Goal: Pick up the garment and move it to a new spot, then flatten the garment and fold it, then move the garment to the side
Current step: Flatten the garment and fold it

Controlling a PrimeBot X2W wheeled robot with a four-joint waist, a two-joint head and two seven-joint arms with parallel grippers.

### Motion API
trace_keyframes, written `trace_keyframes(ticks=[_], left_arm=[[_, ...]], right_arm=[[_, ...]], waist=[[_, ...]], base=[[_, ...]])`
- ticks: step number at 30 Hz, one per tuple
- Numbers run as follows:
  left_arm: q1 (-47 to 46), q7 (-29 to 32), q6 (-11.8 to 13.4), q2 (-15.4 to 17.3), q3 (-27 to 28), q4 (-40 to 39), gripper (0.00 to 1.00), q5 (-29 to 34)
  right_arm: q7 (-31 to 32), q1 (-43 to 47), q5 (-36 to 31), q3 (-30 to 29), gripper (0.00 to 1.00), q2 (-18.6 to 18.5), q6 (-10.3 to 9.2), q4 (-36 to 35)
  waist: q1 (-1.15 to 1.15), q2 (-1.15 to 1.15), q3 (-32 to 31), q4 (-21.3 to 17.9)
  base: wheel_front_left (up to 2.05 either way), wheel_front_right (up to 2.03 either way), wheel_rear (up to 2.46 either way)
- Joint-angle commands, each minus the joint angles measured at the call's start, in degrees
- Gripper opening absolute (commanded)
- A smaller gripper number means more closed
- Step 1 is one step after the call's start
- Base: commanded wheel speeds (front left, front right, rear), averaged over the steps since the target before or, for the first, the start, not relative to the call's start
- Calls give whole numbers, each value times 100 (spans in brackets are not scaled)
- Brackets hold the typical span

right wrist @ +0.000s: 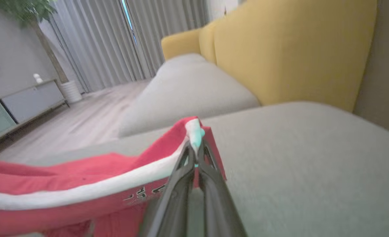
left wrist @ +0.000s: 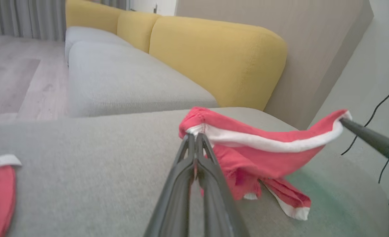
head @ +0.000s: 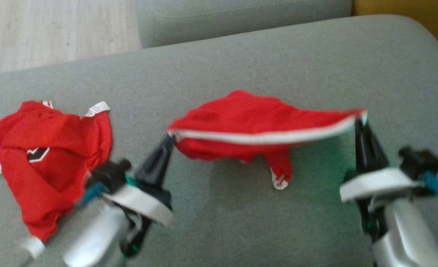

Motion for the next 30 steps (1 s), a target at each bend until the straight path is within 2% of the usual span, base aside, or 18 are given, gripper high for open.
trace_keyframes(ticks=[1, 7, 8, 14, 18, 22, 25, 30], left_arm=[[-598, -38, 9, 270, 321, -245, 0, 53], [-1598, 376, 9, 823, 446, -531, 0, 119], [-1598, 376, 9, 823, 446, -531, 0, 119], [-2523, 679, 46, 1114, 653, -719, 0, 210], [-2705, 708, 105, 1178, 754, -826, 0, 203], [-2588, 810, 172, 1246, 766, -1062, 0, 143], [-2246, 930, 238, 1415, 714, -1392, 0, 133], [-1602, 1099, 537, 1763, 832, -2263, 0, 19]], right_arm=[[-1, -402, 2, 184, 0, -30, 37, -392], [637, -1477, 61, 398, 0, -184, 37, -998], [637, -1477, 61, 398, 0, -184, 37, -998], [932, -2740, 282, 594, 0, -352, 37, -966], [937, -2998, 304, 657, 0, -425, 37, -922], [1046, -2926, 333, 680, 0, -508, 37, -926], [1214, -2602, 403, 757, 0, -609, 37, -1070], [1502, -1991, 526, 551, 0, -756, 37, -1654]], waist=[[0, 0, -42, -1], [0, 0, -198, -17], [0, 0, -198, -17], [0, 0, -426, -10], [0, 0, -499, 17], [0, 0, -596, 52], [0, 0, -647, 58], [0, 0, -713, 48]], base=[[0, 0, 0], [0, 0, 0], [0, 0, 0], [0, 0, 0], [0, 0, 0], [0, 0, 0], [0, 0, 0], [0, 0, 0]])
